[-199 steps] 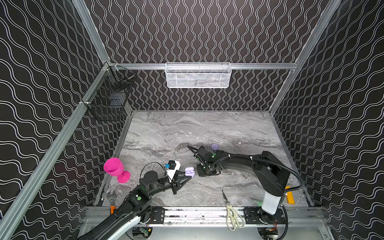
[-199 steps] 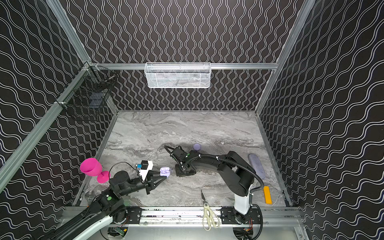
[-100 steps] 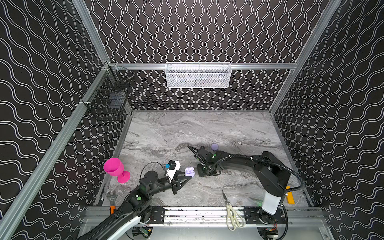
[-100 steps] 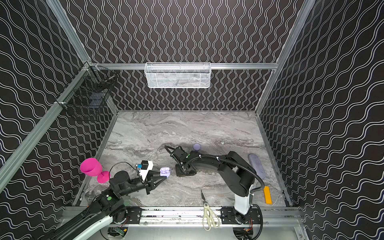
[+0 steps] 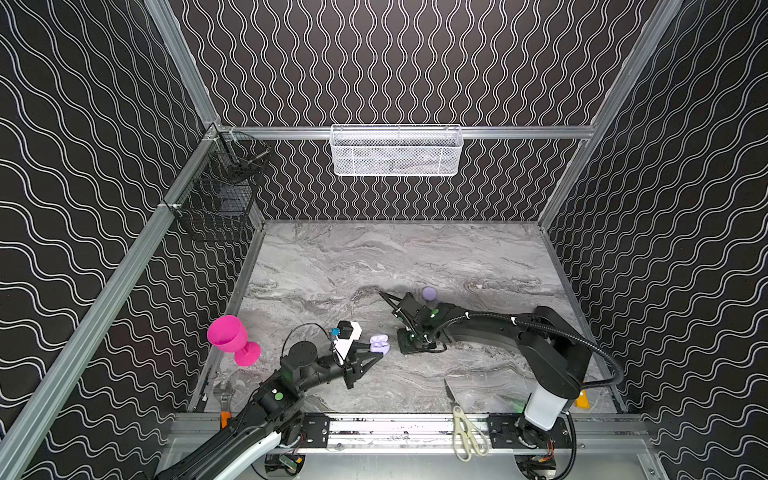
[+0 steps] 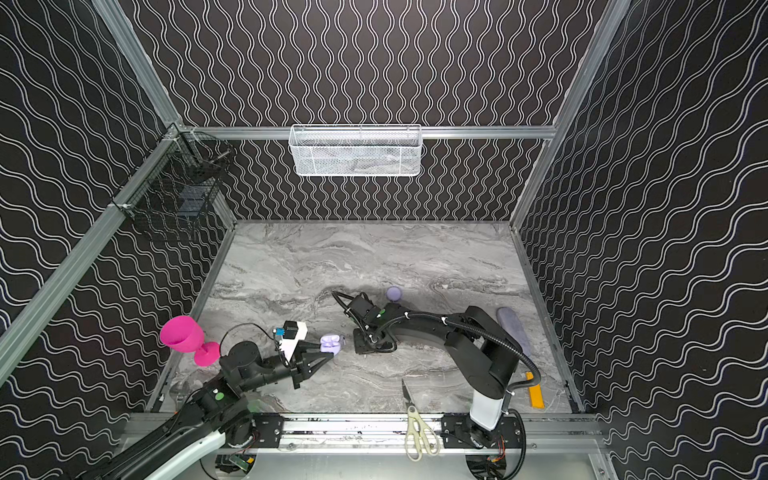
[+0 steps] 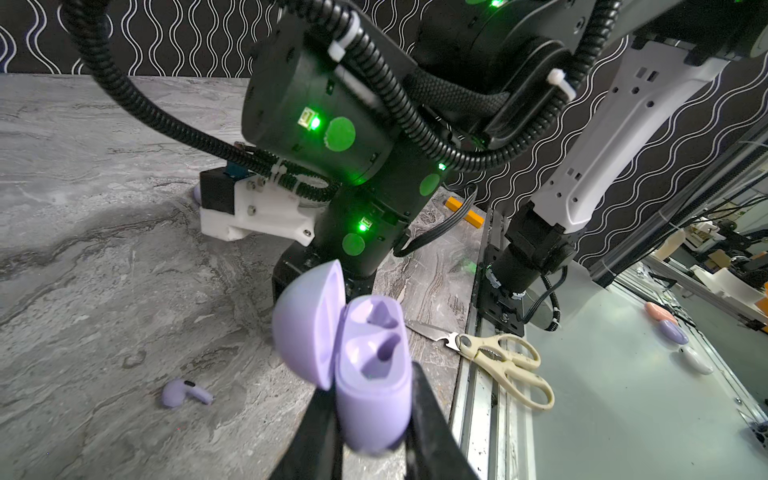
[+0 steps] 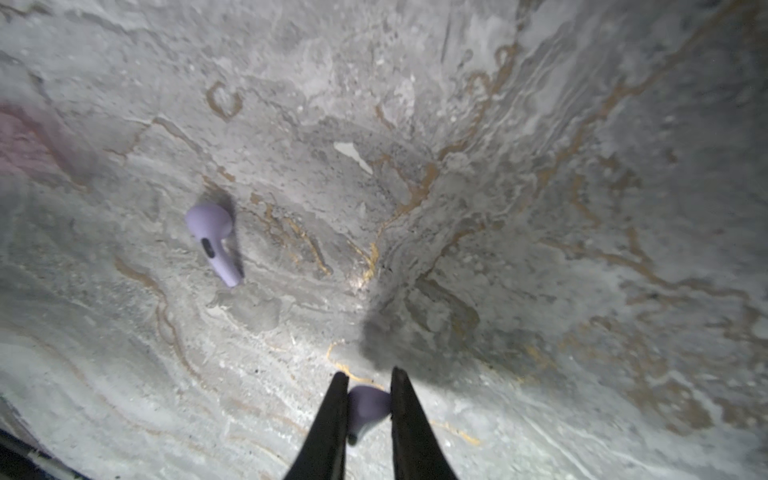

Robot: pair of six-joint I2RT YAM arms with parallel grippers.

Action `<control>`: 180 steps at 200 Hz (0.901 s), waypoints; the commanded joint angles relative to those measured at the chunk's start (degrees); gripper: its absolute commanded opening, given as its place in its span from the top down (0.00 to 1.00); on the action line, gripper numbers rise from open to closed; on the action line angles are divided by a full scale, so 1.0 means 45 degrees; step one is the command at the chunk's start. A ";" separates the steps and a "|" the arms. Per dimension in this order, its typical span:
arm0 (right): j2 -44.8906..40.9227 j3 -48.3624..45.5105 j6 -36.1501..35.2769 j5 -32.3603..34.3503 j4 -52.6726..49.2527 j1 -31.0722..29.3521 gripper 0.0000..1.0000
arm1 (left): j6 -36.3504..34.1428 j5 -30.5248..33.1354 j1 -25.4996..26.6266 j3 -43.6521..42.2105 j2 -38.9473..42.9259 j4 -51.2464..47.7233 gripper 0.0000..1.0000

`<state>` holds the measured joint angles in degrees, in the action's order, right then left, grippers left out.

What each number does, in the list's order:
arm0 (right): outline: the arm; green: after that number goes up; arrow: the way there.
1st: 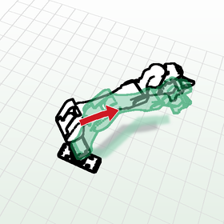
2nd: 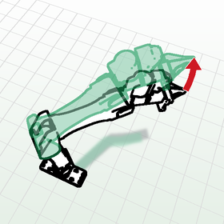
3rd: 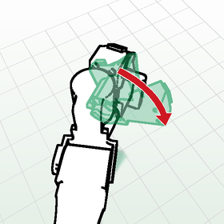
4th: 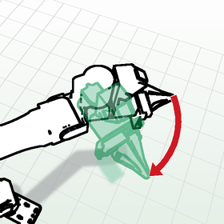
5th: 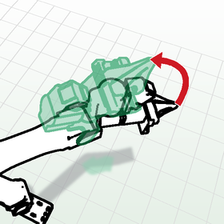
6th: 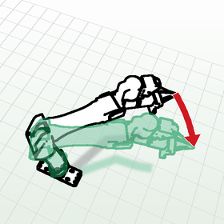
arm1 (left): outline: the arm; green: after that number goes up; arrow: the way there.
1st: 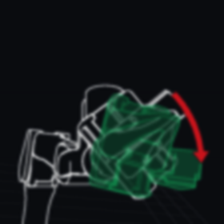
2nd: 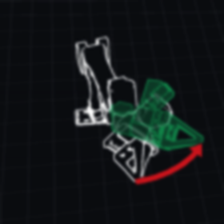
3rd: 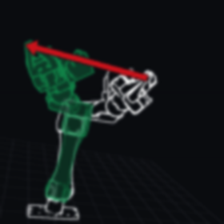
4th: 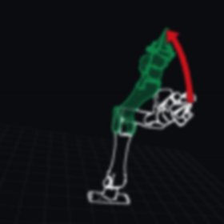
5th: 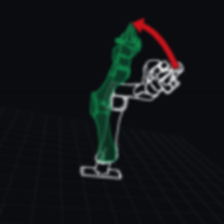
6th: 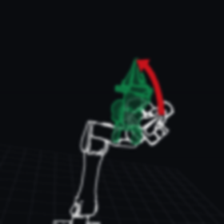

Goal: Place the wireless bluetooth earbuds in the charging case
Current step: 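Lower the right gripper and close it on the earbud, then lift the earbud and carry it toward the open case in the left gripper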

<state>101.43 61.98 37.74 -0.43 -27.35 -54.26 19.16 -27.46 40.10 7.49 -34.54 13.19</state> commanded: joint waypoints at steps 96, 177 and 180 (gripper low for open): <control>-0.1544 -0.0582 0.0423 0.1260 0.0782 -0.0022 0.81 | -0.0141 0.0361 -0.0003 0.0133 -0.0439 0.0384 0.78; -0.3173 -0.0999 0.0345 0.1891 0.1273 -0.0032 0.83 | -0.0126 0.0692 -0.0004 0.0153 -0.0781 0.0454 0.78; -0.3227 -0.0999 0.0335 0.1904 0.1284 -0.0032 0.83 | -0.0120 0.0693 -0.0004 0.0153 -0.0812 0.0492 0.78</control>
<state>88.51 57.60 38.59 6.42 -23.18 -54.28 19.16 -25.12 40.12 7.53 -37.36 13.23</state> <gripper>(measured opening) 0.174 0.229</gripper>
